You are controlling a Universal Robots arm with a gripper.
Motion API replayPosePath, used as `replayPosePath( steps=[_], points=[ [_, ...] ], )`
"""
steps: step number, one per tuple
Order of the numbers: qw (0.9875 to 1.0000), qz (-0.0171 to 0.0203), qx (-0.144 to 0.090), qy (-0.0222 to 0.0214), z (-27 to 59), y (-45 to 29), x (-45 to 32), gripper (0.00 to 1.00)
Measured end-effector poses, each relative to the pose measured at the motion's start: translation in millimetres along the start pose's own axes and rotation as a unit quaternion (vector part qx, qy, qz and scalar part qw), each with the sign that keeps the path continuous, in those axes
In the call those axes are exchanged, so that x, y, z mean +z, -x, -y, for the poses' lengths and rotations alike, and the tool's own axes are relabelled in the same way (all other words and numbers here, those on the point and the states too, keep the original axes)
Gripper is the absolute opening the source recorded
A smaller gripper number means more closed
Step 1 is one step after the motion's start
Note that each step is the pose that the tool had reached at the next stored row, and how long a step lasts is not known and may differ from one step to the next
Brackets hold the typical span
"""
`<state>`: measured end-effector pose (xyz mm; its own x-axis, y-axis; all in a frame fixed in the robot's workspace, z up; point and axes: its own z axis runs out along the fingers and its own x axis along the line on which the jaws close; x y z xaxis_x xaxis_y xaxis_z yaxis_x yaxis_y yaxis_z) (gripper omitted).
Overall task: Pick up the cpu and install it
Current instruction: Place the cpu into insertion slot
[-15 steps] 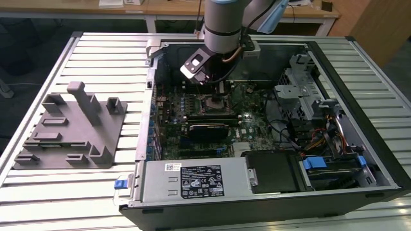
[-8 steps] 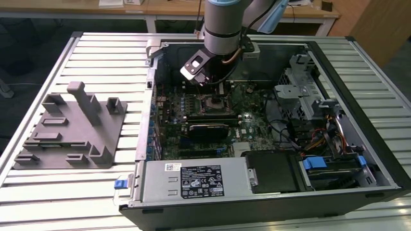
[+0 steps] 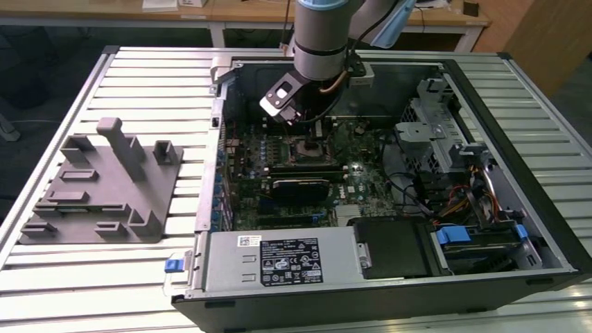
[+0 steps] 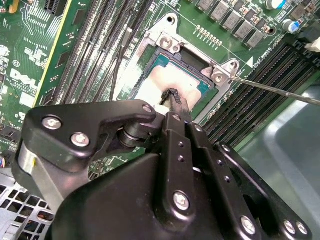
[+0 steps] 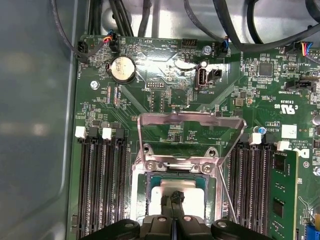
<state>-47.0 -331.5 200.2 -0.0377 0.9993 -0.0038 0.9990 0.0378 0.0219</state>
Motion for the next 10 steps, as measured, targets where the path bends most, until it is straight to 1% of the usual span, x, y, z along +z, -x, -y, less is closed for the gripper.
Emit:
replayPosePath(
  steps=[10],
  points=[
    [1.0, 0.0, 0.0, 0.0, 0.0, 0.0, 1.0, 0.11]
  ],
)
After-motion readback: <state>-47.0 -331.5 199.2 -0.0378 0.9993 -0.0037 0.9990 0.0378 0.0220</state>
